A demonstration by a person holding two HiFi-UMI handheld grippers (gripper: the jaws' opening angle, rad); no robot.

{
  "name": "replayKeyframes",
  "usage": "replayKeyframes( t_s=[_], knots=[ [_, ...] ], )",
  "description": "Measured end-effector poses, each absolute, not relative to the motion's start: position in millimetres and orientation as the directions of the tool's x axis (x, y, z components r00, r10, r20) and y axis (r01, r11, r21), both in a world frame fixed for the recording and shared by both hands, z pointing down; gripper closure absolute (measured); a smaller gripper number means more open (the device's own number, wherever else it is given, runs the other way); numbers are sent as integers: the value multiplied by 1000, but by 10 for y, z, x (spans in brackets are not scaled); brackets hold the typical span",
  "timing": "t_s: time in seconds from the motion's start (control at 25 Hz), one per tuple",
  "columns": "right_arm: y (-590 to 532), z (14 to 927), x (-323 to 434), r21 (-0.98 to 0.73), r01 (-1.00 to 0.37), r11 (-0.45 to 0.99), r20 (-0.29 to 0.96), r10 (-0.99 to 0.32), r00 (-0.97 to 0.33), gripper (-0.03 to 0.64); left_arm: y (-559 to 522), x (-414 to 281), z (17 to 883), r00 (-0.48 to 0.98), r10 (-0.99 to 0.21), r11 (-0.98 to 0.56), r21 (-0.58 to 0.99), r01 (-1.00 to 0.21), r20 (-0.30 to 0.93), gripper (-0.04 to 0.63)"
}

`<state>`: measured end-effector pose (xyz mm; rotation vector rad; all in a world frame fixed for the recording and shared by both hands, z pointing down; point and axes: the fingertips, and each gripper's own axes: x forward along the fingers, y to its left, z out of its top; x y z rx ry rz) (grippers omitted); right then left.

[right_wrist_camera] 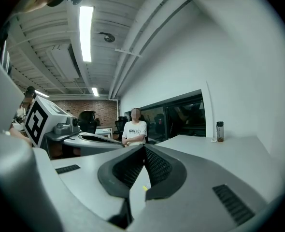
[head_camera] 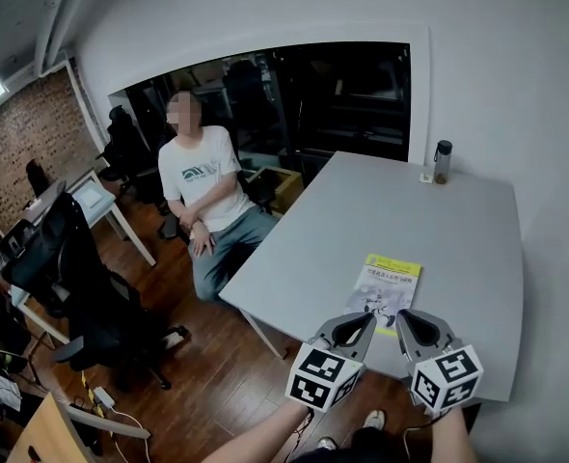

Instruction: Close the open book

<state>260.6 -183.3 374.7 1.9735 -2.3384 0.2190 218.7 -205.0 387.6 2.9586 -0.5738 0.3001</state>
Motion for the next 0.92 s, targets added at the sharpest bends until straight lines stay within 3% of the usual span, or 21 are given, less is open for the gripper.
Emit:
replayKeyframes(
  t_s=[0.92],
  knots=[
    [-1773, 3696, 2500, -45, -986, 163, 139, -976, -167, 612, -2008, 2073, 3857, 911, -361, -921, 74, -381, 196, 591]
  ],
)
